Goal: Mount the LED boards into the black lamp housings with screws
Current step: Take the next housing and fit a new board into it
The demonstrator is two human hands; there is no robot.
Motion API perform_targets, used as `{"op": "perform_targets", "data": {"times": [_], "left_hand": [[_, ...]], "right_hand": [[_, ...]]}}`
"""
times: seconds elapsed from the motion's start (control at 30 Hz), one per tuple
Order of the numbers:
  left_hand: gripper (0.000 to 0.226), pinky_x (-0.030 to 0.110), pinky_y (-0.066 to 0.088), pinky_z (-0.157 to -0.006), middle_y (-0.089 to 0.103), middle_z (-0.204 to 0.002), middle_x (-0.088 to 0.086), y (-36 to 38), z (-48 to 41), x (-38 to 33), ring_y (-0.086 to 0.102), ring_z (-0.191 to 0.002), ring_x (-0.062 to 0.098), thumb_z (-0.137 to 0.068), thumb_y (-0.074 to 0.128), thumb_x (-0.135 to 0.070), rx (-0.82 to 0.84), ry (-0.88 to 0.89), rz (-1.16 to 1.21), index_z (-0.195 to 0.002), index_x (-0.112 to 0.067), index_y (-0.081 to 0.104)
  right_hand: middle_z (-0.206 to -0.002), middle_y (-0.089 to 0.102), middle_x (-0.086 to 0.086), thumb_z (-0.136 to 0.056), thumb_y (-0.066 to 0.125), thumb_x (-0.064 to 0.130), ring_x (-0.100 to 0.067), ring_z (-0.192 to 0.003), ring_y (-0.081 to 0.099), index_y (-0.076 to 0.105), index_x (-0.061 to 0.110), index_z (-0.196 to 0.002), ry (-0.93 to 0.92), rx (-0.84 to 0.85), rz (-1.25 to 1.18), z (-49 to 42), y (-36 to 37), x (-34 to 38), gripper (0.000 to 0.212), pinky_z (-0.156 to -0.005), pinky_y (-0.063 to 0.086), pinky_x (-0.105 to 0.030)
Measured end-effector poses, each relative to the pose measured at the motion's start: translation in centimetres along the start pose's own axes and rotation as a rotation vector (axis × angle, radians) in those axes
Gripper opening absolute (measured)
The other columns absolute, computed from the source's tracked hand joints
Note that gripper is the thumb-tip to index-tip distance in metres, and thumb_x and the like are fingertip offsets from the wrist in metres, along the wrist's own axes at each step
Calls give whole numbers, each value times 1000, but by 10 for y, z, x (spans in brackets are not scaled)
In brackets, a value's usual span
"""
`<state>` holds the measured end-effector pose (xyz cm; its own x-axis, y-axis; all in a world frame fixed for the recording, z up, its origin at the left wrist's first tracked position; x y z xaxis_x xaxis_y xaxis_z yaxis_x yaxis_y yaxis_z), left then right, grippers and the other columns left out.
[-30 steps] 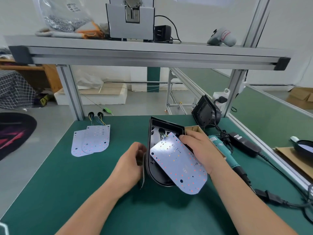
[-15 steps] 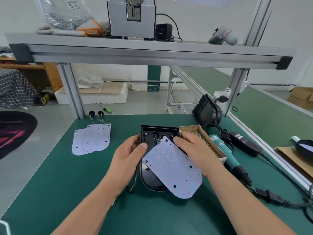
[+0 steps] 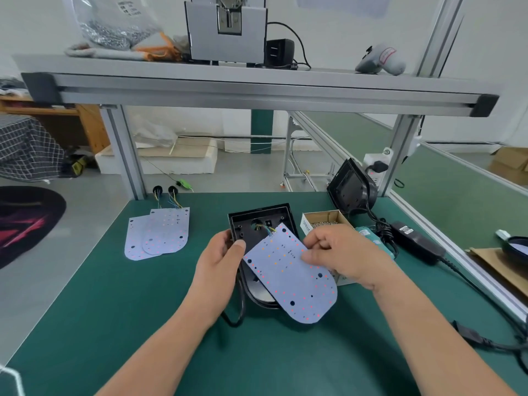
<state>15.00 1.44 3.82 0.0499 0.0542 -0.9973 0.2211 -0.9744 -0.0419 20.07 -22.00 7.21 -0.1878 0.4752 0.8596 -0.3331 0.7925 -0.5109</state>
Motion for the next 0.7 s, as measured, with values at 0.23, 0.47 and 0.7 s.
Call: {"op": "perform_targets", "data": {"times": [0.23, 0.47, 0.7], "left_hand": [[27, 50, 57, -103, 74, -128, -15, 13, 1, 4, 70, -121, 13, -110, 58, -26, 128, -19, 31, -136, -33, 62], [40, 47, 65, -86, 79, -118, -5, 14, -2, 15, 76, -110, 18, -105, 67, -21, 199, -71, 5, -141, -25, 49], [58, 60, 63, -89, 80, -114, 1, 12, -4, 16, 78, -104, 27, -85, 71, -32, 198, -59, 20, -137, -30, 43]], "right_hand": [[-56, 55, 7, -95, 76, 6, -7, -46, 40, 68, 7, -92, 64, -124, -210, -2, -9, -8, 9, -41, 31, -18], [-59, 61, 3, -95, 75, 9, -13, -46, 49, 66, 11, -90, 14, -256, -121, -4, 6, -5, 10, -39, 39, -25], [-75, 73, 15, -93, 73, 24, -7, -66, 66, 66, 28, -84, -90, -369, 227, 4, 11, 15, 13, -67, 56, -37]]}}
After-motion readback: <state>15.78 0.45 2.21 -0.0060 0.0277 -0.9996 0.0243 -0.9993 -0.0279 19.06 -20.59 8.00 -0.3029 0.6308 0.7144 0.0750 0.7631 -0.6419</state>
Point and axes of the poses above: each hand's wrist, its own z-axis away from the middle knuckle, its own y-axis out of the palm, x = y × z, the point moved 8 cm from there along -z, towards the middle knuckle
